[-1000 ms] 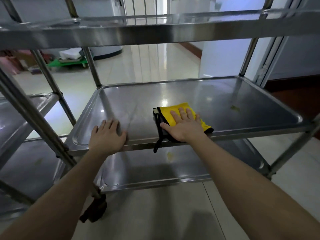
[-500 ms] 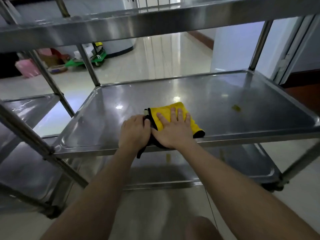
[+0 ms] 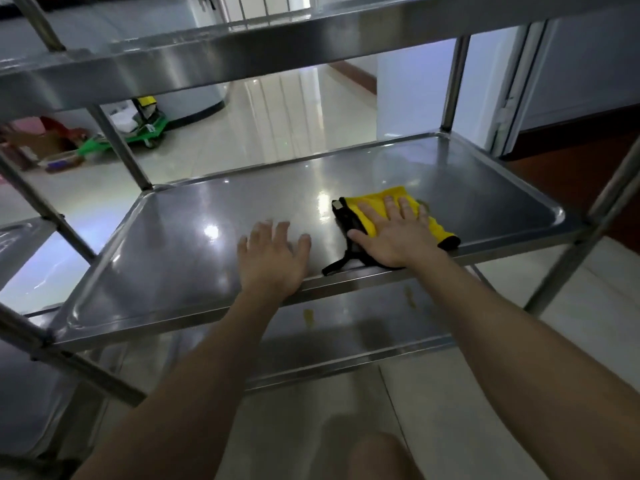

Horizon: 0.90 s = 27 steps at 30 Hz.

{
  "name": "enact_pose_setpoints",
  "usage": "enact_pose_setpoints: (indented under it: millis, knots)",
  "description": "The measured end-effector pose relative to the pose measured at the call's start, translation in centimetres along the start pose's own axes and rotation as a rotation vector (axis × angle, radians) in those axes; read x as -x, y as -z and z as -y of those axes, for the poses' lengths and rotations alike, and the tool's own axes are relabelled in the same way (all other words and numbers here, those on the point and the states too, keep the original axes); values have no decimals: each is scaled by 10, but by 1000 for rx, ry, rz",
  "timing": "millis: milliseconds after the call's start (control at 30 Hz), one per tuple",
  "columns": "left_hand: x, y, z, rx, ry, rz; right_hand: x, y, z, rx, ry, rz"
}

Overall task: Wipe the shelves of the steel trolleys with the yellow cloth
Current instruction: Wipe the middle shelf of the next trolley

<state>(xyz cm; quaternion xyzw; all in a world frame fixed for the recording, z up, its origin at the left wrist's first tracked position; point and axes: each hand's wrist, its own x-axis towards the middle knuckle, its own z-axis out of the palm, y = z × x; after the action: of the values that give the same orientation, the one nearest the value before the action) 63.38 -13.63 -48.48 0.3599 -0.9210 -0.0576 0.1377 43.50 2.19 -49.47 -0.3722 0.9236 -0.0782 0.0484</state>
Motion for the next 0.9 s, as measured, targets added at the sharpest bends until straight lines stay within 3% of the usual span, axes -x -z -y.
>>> enact_pose_setpoints:
  millis: [133,267,400,500,700,800,900]
  knots:
    - [-7,-16,-6,-20,-122,65,-19,12,-48,14,115,59]
    - [-10,-20,1,-120,-180,92,-53,33,-122,-22,-204,1]
    - [-7,-19,-13,-166,-188,103,-102,34,-105,-16,-401,10]
    - [-5,-18,-21,-119,-111,59,-141,34,-39,1,-281,28]
    - [-5,-18,-21,-35,-82,17,-143,3,106,41,302,153]
    - [-6,-19,-20,-54,-101,34,-136,6,85,23,363,169]
    - [-7,-19,-14,-34,-124,83,-141,21,12,9,225,124]
